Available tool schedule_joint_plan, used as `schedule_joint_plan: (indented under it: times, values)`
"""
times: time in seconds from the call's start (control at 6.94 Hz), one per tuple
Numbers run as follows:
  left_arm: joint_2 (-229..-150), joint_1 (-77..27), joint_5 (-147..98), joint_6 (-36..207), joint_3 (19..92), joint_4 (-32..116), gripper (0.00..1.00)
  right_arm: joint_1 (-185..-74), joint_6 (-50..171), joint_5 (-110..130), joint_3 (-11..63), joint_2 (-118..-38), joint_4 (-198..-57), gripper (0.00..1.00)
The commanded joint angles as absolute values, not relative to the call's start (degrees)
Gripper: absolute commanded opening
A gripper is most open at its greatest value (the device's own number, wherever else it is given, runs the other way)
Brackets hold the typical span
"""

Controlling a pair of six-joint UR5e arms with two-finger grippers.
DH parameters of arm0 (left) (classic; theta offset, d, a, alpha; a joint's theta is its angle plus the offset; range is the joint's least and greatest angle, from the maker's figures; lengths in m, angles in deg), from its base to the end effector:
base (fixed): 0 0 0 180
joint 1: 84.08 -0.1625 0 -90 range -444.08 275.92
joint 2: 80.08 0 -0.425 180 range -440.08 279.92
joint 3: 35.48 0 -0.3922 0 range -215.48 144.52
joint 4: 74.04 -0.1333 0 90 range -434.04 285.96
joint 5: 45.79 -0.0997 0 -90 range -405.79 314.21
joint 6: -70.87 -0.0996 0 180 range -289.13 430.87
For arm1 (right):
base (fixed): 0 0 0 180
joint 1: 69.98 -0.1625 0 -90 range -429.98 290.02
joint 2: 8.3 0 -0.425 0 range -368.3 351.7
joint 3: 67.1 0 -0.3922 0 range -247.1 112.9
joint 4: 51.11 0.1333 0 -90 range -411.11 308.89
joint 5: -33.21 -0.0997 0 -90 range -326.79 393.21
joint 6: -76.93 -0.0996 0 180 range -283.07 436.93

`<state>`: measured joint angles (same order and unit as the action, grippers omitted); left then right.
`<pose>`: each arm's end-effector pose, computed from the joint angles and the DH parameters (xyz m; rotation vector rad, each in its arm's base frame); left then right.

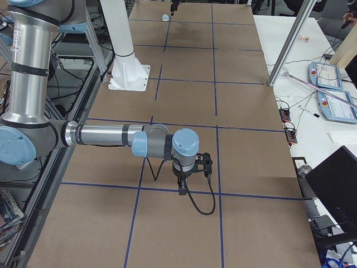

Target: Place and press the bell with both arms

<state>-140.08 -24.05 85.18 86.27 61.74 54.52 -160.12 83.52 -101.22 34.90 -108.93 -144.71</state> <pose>0.0737 -0.2640 0.7277 -0.0310 0.7607 0.3404 0.0646 -0.4104 0.6458 0.0086 -0.7765 -0.0918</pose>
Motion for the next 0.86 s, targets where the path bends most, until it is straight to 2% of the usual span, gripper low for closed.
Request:
schedule_joint_plan:
  times: [0.0,0.72]
  values:
    - [-139.84,-29.83,85.26,86.33,58.39,54.72,1.0,-160.15,83.52,-101.09,34.94,-108.93,-144.11,1.0]
    - [-139.84,-34.94,85.61,86.77,54.26,54.63,1.0,-160.15,83.61,-101.0,35.03,-109.63,-143.22,1.0]
